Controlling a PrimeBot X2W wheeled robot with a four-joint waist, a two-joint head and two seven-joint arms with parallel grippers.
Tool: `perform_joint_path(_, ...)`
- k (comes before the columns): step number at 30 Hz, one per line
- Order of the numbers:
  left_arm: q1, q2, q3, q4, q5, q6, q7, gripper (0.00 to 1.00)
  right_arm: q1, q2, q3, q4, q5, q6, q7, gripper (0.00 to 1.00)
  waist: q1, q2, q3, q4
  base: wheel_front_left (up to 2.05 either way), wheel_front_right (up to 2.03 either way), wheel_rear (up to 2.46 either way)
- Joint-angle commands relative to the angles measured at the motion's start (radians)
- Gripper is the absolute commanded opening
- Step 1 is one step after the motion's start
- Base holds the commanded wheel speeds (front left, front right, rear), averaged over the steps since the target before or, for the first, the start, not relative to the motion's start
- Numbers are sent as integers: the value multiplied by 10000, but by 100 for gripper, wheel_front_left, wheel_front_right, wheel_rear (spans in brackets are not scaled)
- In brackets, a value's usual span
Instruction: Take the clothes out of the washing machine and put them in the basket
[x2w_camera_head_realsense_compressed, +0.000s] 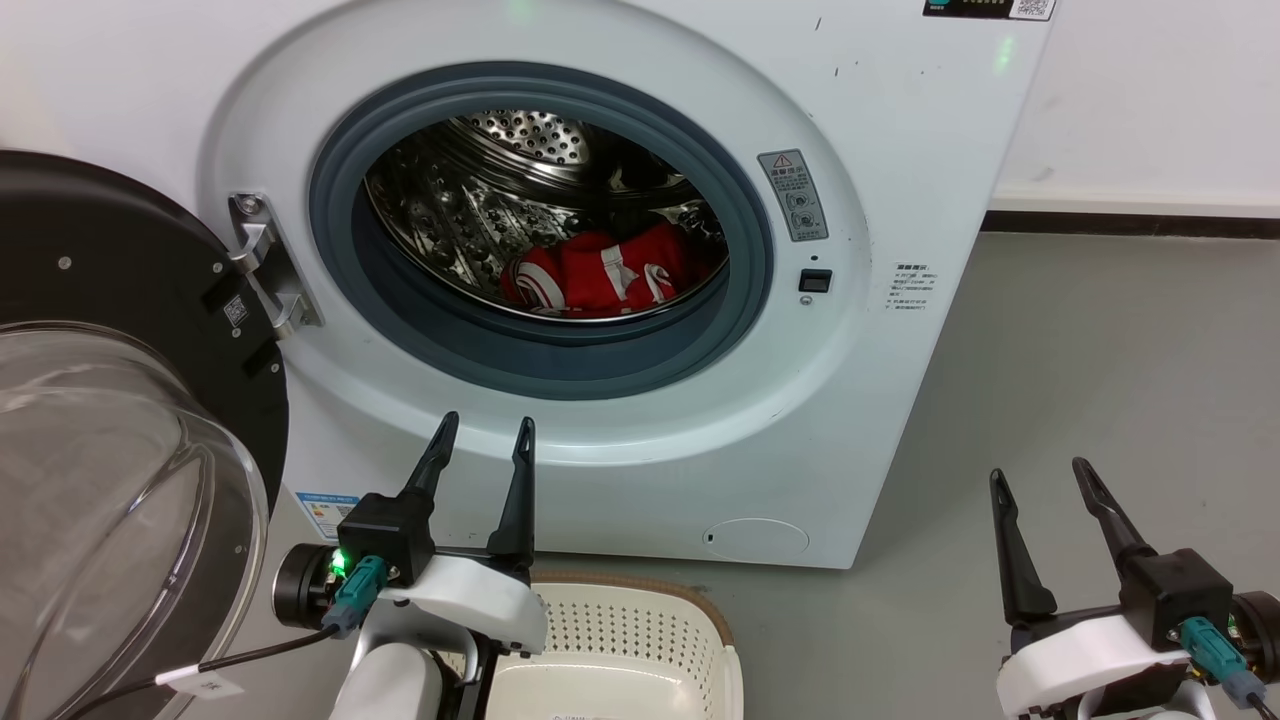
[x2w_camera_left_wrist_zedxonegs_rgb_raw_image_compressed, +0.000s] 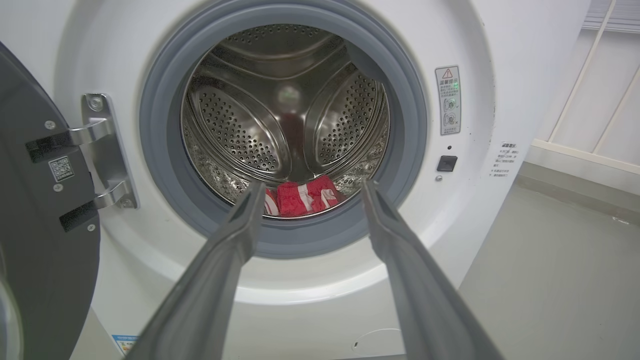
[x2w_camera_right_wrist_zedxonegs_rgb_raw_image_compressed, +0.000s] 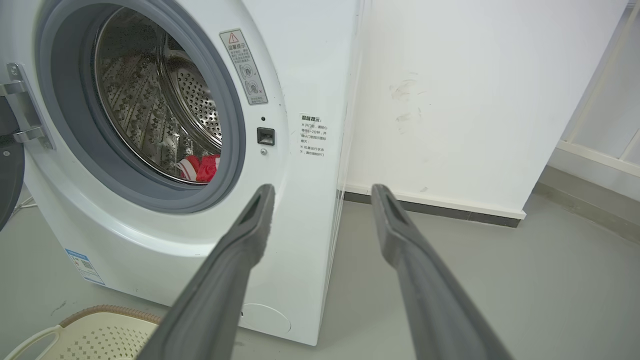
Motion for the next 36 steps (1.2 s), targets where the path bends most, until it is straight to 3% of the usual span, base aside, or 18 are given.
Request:
perform_joint_path(1, -149, 18, -20, 17, 156, 25, -90, 100, 58, -12, -4, -50, -168, -3, -65, 100, 0, 0, 6, 5, 0, 0, 0)
perform_joint_path(25, -224, 18, -5, 136, 398, 121, -140, 100, -5, -12, -57, -32, -236, -5, -3, 100, 0, 0, 188, 51, 0, 0, 0)
perform_joint_path(36, -1559, 14, 403, 295, 473, 218, -138, 100, -720, -7, 59, -930, -183, -3, 168, 100, 0, 0, 1887, -283, 0, 0, 0)
